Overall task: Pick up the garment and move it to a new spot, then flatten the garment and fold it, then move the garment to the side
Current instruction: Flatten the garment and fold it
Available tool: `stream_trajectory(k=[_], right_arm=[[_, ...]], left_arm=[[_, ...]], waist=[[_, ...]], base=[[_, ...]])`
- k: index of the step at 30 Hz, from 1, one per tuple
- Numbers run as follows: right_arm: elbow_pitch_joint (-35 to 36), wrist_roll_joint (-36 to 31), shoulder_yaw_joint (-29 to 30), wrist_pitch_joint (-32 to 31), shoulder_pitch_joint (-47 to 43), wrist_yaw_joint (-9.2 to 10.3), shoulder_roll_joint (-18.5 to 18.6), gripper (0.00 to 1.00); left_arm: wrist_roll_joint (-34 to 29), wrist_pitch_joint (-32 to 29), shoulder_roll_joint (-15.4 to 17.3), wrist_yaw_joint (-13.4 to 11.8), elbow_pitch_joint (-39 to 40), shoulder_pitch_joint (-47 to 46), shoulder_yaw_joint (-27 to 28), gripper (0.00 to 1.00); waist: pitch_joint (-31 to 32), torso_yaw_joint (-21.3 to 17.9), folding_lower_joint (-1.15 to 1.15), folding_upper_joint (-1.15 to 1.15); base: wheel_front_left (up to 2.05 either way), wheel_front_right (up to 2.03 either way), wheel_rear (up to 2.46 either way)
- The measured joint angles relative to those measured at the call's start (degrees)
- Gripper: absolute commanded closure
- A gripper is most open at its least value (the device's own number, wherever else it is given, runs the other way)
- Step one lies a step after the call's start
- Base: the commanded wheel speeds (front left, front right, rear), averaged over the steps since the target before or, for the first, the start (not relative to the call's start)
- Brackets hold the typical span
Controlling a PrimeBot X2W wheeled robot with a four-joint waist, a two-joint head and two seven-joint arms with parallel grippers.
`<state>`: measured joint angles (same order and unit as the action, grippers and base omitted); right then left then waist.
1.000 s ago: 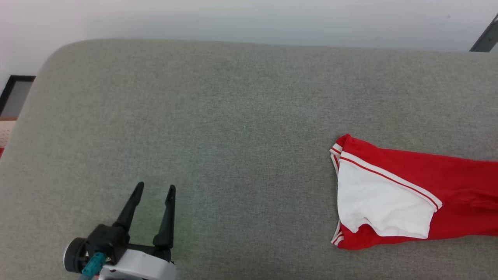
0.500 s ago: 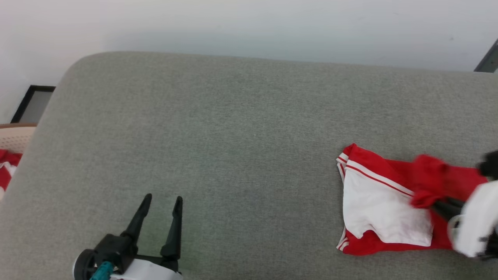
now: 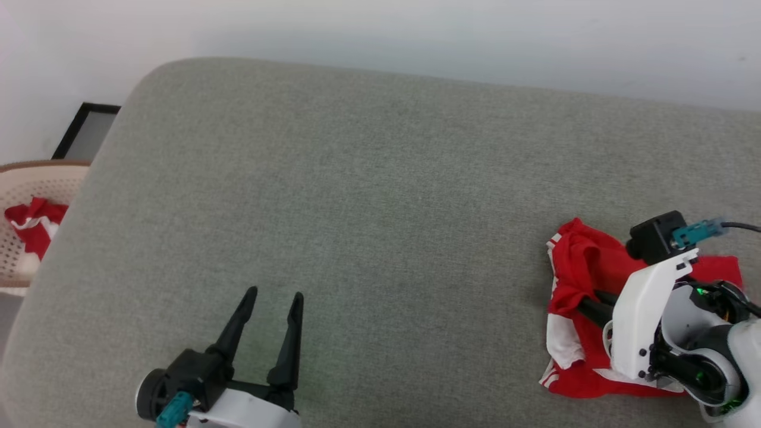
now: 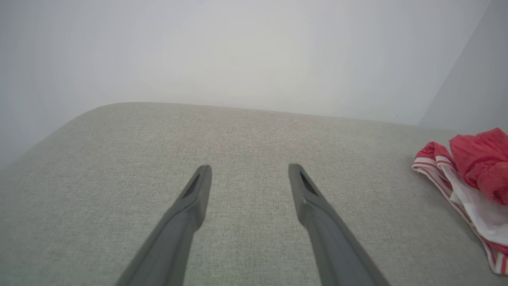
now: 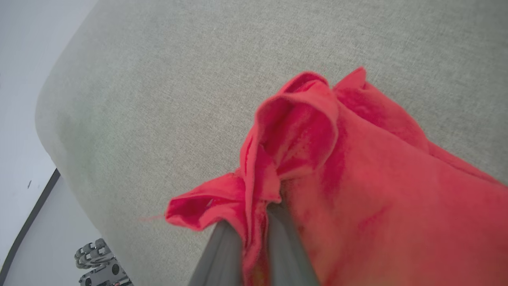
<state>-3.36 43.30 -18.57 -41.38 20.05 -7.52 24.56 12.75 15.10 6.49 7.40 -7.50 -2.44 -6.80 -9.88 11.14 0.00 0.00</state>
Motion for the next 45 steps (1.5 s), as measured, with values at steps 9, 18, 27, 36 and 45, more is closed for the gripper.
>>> stream_trajectory(k=[9,18,27,36,45], right_arm=[[-6.6,-0.1,-4.6,4.5,1.7,0.0,0.3,0.07],[-4.4,6.5,-9.3,9.5,3.2,0.0,4.3,0.0],[-11.3,9.0,-8.7,25.8,2.6,0.0,7.7,0.0],[-25.1,2.1,-7.3,50.2,1.0,0.0,3.1,0.0],[-22.7,-5.2,-7.3,56.3,-2.9,0.0,1.2,0.0]], left_arm=[[0.4,0.0,-0.3,0.0,-1.2,-0.8,-0.8,0.0],[1.5,0.0,1.6,0.0,-1.4,-0.7,-0.9,0.0],[3.4,0.0,2.5,0.0,-3.4,0.5,-0.6,0.0],[3.5,0.0,2.7,0.0,-6.2,1.8,3.4,0.0],[2.1,0.0,3.8,0.0,-3.0,7.2,7.1,0.0]], waist=[[-0.1,0.6,0.0,0.0],[2.0,-1.8,0.0,0.0],[4.6,-6.3,0.0,0.0],[7.7,-10.5,0.0,0.0],[11.4,-13.2,0.0,0.0]], base=[[0.0,0.0,0.0],[0.0,0.0,0.0],[0.0,0.0,0.0],[0.0,0.0,0.0],[0.0,0.0,0.0]])
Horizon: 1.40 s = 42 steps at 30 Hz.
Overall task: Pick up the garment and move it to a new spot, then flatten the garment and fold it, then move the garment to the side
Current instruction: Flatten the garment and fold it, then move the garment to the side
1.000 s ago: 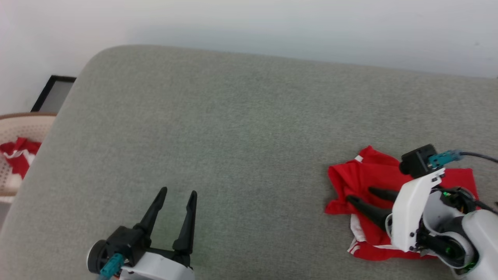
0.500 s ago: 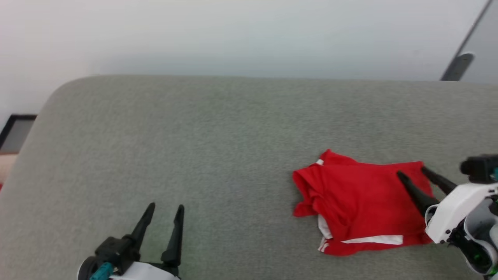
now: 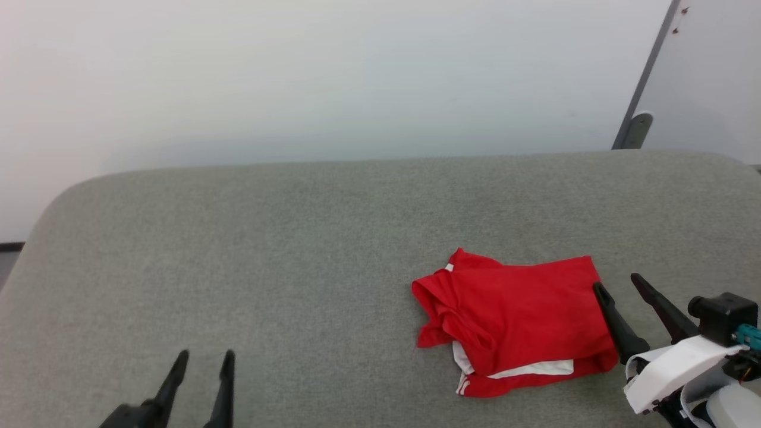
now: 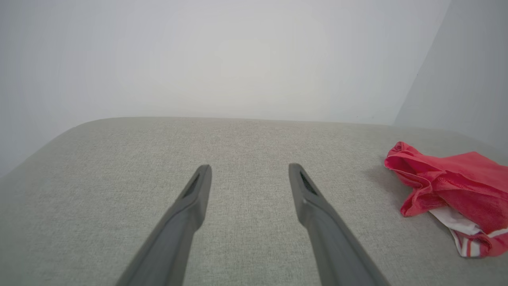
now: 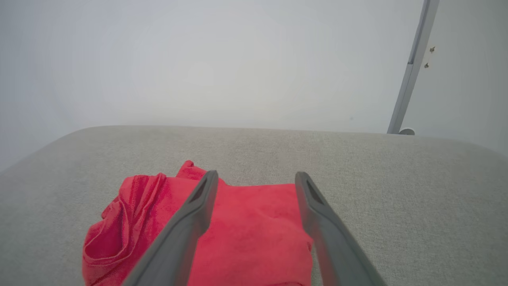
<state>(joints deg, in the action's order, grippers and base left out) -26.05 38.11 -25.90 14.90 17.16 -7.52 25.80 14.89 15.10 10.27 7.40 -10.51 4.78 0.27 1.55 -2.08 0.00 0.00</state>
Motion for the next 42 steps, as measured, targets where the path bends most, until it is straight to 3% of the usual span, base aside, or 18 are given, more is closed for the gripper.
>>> stream_trajectory(k=[11,22,42], right_arm=[[11.4,-4.7,12.0,0.1,-11.9,0.0,-2.1,0.0],[21.4,-7.0,20.1,-1.6,-22.8,0.0,-5.3,0.0],[26.8,-7.9,22.7,-5.7,-24.9,0.0,-8.2,0.0]], left_arm=[[-2.0,0.0,-0.3,0.0,5.8,7.2,2.3,0.0],[-2.6,0.0,-1.8,0.0,10.8,13.7,3.7,0.0],[-1.7,0.0,-2.7,0.0,12.6,14.3,3.6,0.0]], waist=[[2.6,0.5,0.0,0.0],[3.7,1.9,0.0,0.0],[3.0,2.2,0.0,0.0]], base=[[0.0,0.0,0.0],[0.0,0.0,0.0],[0.0,0.0,0.0]])
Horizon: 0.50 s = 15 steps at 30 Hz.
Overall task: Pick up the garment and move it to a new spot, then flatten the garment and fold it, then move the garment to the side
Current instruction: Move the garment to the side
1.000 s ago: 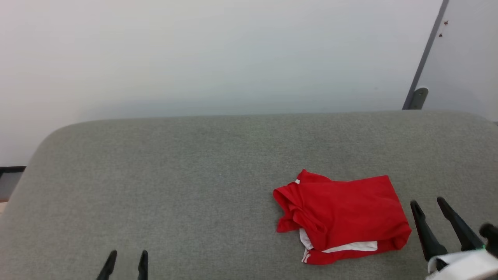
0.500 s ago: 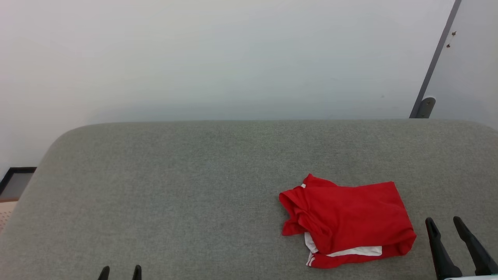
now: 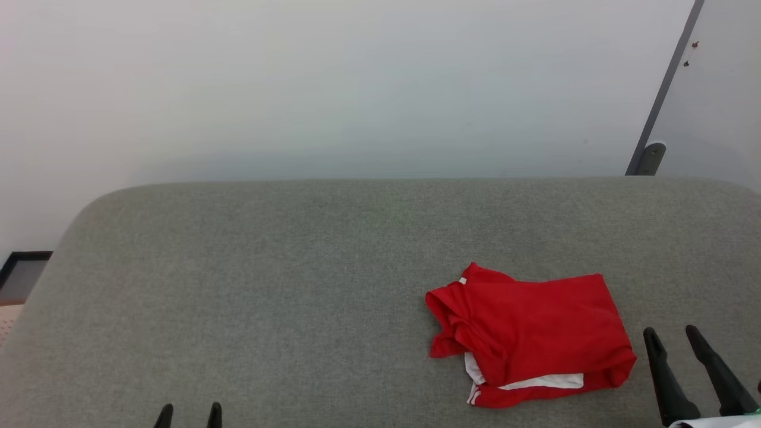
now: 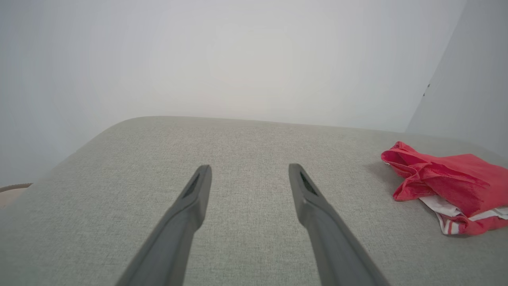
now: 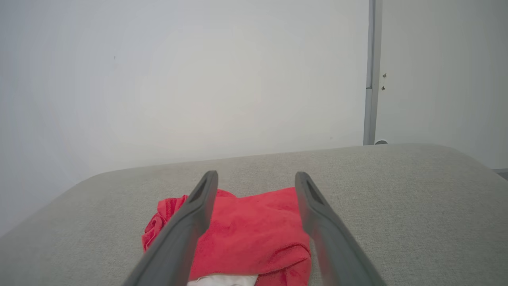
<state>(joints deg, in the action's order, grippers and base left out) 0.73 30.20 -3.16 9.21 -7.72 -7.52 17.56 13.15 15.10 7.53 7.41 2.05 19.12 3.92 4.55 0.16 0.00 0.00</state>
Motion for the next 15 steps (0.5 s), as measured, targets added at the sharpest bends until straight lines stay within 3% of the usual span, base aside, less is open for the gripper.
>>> stream_trajectory(k=[5,15], right_arm=[[-0.1,0.2,-2.4,-3.0,2.3,0.0,2.1,0.0],[-5.8,1.7,-3.3,-14.4,18.0,0.0,8.8,0.0]], left_arm=[[-0.3,0.0,-0.5,0.0,1.0,-0.9,0.3,0.0],[-0.8,0.0,-1.4,0.0,3.2,-7.3,-3.0,0.0]], waist=[[-0.8,-0.3,0.0,0.0],[-5.3,-0.3,0.0,0.0]], base=[[0.0,0.0,0.0],[0.0,0.0,0.0]])
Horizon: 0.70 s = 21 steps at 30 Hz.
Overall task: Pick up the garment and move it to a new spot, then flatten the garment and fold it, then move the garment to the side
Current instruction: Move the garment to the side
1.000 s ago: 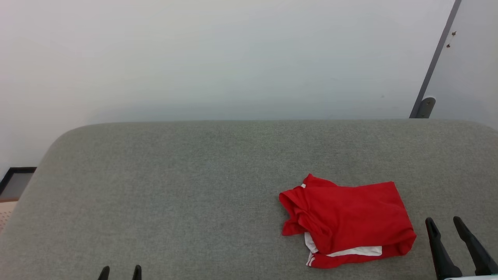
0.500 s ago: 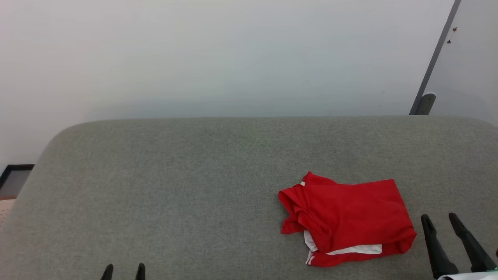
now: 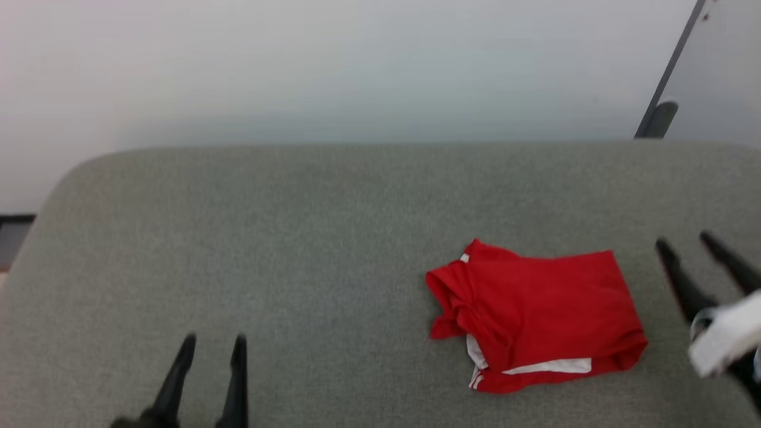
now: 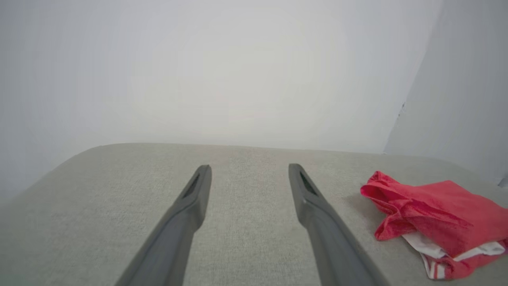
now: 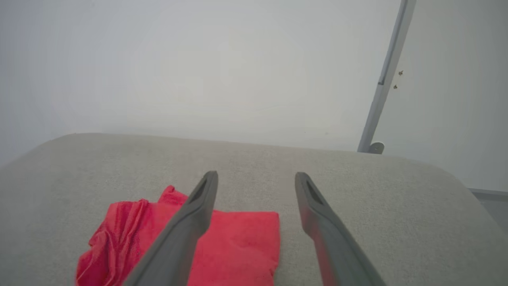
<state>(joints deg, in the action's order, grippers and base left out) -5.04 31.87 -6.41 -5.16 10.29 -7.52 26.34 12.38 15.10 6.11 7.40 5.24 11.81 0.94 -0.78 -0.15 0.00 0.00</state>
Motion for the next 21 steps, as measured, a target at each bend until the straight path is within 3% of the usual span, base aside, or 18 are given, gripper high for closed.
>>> stream_trajectory(k=[8,15,21], right_arm=[[-10.5,3.5,-5.1,-19.0,14.6,-0.01,5.4,0.0],[-17.9,10.4,-10.6,-35.6,20.6,0.0,5.8,0.0],[-18.6,13.9,-13.6,-41.5,22.1,-0.01,7.0,0.0]], left_arm=[[-0.3,0.0,0.2,0.0,-1.4,-7.8,-4.4,0.0],[0.7,0.0,1.2,0.0,-0.9,-13.9,-7.0,0.0],[0.1,0.0,1.4,0.0,-0.7,-16.9,-8.2,0.0]], waist=[[-6.5,1.0,0.0,0.0],[-11.9,1.9,0.0,0.0],[-15.8,2.4,0.0,0.0]], base=[[0.0,0.0,0.0],[0.0,0.0,0.0],[0.0,0.0,0.0]])
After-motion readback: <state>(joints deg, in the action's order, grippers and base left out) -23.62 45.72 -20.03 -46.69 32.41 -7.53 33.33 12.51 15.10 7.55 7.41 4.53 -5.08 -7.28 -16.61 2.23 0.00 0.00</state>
